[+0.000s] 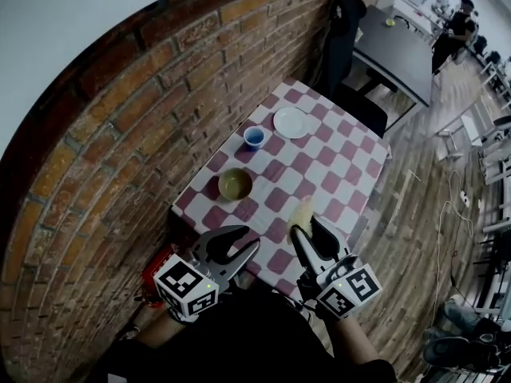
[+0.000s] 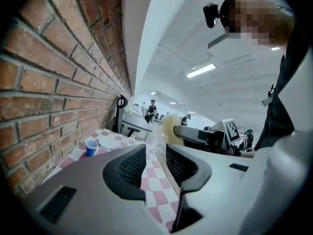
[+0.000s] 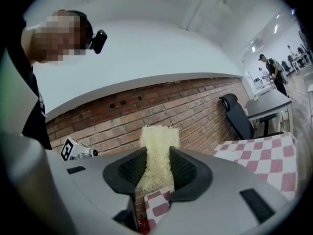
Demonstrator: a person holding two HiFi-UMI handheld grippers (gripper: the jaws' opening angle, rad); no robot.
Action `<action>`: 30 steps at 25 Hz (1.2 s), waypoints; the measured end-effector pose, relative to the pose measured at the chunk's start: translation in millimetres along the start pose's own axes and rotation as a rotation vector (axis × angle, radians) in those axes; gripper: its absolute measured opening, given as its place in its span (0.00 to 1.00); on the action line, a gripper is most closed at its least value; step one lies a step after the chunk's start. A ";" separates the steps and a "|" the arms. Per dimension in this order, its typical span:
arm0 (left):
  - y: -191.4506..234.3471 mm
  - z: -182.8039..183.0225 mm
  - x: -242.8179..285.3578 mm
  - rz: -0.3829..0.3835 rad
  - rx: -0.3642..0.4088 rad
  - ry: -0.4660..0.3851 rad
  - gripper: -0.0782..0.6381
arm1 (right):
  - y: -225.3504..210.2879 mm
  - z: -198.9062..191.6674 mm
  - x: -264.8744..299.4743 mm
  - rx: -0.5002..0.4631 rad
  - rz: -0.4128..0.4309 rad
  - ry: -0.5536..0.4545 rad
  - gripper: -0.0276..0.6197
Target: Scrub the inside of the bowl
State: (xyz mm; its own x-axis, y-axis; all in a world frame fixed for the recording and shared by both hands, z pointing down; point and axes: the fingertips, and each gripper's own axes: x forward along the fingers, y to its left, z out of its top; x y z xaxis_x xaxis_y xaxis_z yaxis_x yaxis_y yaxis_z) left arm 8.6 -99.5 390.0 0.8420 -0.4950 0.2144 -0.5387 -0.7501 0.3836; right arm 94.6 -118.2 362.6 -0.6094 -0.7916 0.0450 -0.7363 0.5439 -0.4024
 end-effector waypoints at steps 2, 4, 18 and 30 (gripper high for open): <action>-5.2 4.3 0.4 0.000 0.020 -0.007 0.30 | 7.2 2.9 -2.1 -0.017 0.008 -0.008 0.28; -8.2 3.9 3.2 -0.008 0.023 -0.009 0.30 | 11.9 2.1 -4.1 -0.034 0.014 -0.004 0.28; -7.4 -8.5 13.2 -0.002 -0.024 0.014 0.30 | 6.6 2.7 -9.4 -0.053 0.000 -0.010 0.28; 0.3 -13.0 12.0 0.018 -0.032 0.026 0.30 | 6.6 1.8 -4.6 -0.066 -0.010 -0.011 0.28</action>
State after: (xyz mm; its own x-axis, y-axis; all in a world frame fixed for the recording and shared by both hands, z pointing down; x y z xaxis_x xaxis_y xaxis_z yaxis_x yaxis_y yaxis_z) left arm 18.9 -99.9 404.3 0.8331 -0.4963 0.2441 -0.5525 -0.7267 0.4082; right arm 93.1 -111.4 358.1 -0.5990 -0.7998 0.0388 -0.7604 0.5530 -0.3406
